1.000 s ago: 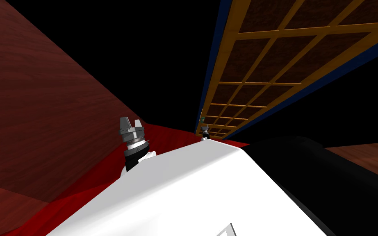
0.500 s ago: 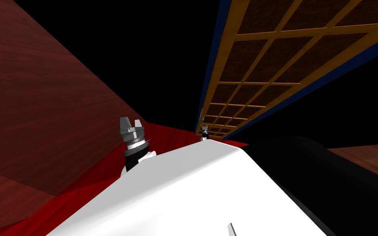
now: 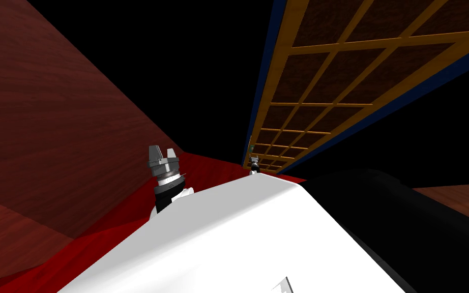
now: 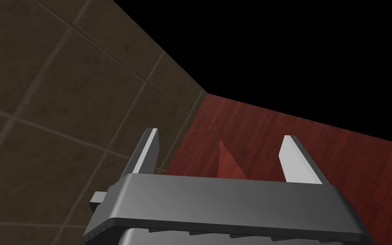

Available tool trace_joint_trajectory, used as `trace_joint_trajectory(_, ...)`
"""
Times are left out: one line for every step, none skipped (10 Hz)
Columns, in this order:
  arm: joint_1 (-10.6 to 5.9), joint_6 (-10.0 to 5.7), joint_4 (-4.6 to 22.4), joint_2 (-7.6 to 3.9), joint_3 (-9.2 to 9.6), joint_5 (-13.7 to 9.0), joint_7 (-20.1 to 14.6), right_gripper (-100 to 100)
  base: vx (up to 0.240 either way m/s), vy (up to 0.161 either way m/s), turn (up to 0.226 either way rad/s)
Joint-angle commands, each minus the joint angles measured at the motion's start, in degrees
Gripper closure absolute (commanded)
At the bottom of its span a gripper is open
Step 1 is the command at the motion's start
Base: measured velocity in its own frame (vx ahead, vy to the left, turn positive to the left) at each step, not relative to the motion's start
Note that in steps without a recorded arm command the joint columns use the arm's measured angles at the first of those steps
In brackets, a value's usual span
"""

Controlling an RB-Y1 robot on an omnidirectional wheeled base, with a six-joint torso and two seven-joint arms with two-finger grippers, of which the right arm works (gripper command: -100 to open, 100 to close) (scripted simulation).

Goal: Pull the door open

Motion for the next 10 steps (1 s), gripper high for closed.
trace_joint_trajectory(0.42,-0.12,0.21,-1.20,-0.13,-0.22,-1.46,-100,0.216,-0.019,0.074)
trace_joint_trajectory(0.85,-0.29,0.43,-2.11,-0.19,-0.36,-2.48,-100,0.187,-0.014,0.064)
trace_joint_trajectory(1.32,-0.48,0.66,-3.08,-0.26,-0.51,-3.56,-100,0.211,-0.011,0.082)
trace_joint_trajectory(1.79,-0.67,0.90,-4.05,-0.32,-0.65,-4.65,-100,0.221,-0.027,0.078)
trace_joint_trajectory(2.44,-0.93,1.22,-5.41,-0.42,-0.86,-6.17,-100,0.230,-0.041,0.104)
trace_joint_trajectory(2.80,-1.08,1.41,-6.17,-0.47,-0.98,-7.02,-100,0.217,-0.033,0.082)
trace_joint_trajectory(3.19,-1.23,1.60,-6.97,-0.52,-1.10,-7.91,-100,0.195,-0.008,0.058)
trace_joint_trajectory(3.40,-0.76,0.64,-6.46,-0.57,-1.07,-7.00,-100,0.084,-0.003,0.002)
trace_joint_trajectory(3.40,-0.76,0.64,-6.46,-0.57,-1.07,-7.00,100,-0.015,0.000,-0.010)
trace_joint_trajectory(3.40,-0.76,0.64,-6.46,-0.57,-1.07,-7.00,100,-0.034,0.001,0.008)
